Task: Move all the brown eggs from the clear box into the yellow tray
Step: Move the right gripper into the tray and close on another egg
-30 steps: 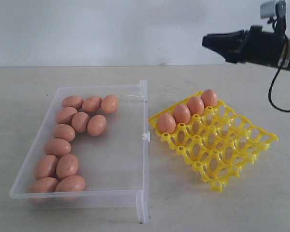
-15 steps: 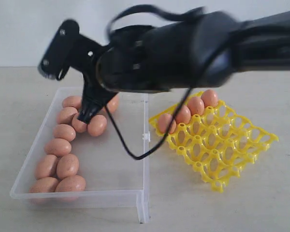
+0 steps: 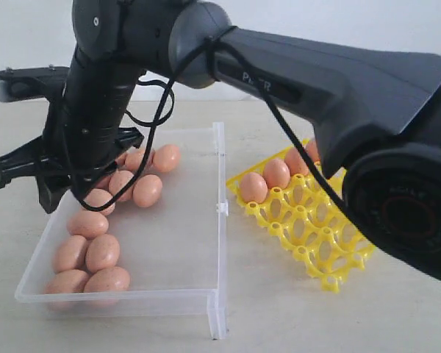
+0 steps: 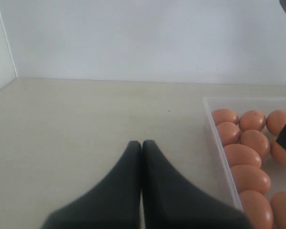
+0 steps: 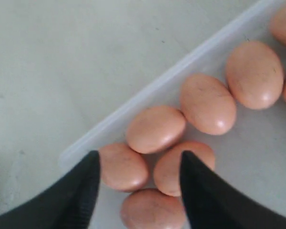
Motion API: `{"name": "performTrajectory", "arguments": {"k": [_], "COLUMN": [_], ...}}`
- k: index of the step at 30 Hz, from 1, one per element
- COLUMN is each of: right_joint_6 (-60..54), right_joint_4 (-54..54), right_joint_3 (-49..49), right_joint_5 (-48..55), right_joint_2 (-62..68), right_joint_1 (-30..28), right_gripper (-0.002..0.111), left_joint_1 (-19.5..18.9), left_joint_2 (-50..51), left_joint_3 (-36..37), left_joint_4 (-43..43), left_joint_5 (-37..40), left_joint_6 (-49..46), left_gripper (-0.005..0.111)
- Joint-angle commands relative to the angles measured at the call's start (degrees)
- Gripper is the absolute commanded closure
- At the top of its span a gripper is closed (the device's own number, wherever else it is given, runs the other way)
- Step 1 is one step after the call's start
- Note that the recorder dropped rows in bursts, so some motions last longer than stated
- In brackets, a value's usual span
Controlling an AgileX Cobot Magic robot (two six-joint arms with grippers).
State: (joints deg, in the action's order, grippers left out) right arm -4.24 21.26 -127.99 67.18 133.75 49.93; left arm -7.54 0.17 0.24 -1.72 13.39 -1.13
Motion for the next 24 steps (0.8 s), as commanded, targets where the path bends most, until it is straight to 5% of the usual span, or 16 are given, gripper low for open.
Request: {"name": "performTrajectory", "arguments": {"k": [1, 6, 16, 18, 21, 24], "right_joint_6": [11.7, 21.9, 25.2, 26.1, 26.3, 25.4], "right_joint_4": [-9.2, -11.5, -3.6, -4.4, -5.0, -5.0], "right_joint_3": [-0.7, -0.7, -0.7, -0.7, -0.7, -0.7], "right_joint_5": [2.6, 2.8, 2.8, 2.2, -0.1, -1.4], "right_joint_2": [2.2, 5.0, 9.7, 10.3, 10.4, 10.0], "right_joint_1": [-0.3, -0.3, -0.2, -0.3, -0.3, -0.3], "right_gripper": [0.036, 0.042, 0.044, 0.058, 0.109, 0.108], "left_joint_1": [0.2, 0.2, 0.2, 0.2, 0.2, 0.2], "left_joint_2": [-0.2, -0.2, -0.2, -0.2, -0.2, -0.2], "left_joint_3": [-0.2, -0.2, -0.2, -0.2, -0.2, -0.2], "left_joint_4": [-0.3, -0.3, -0.3, -0.3, -0.3, -0.3], "left_joint_5": [-0.1, -0.1, -0.1, -0.1, -0.1, -0.1], "left_joint_6": [0.0, 0.0, 0.0, 0.0, 0.0, 0.0], "left_gripper": [0.111, 0.111, 0.111, 0.111, 0.111, 0.111]}}
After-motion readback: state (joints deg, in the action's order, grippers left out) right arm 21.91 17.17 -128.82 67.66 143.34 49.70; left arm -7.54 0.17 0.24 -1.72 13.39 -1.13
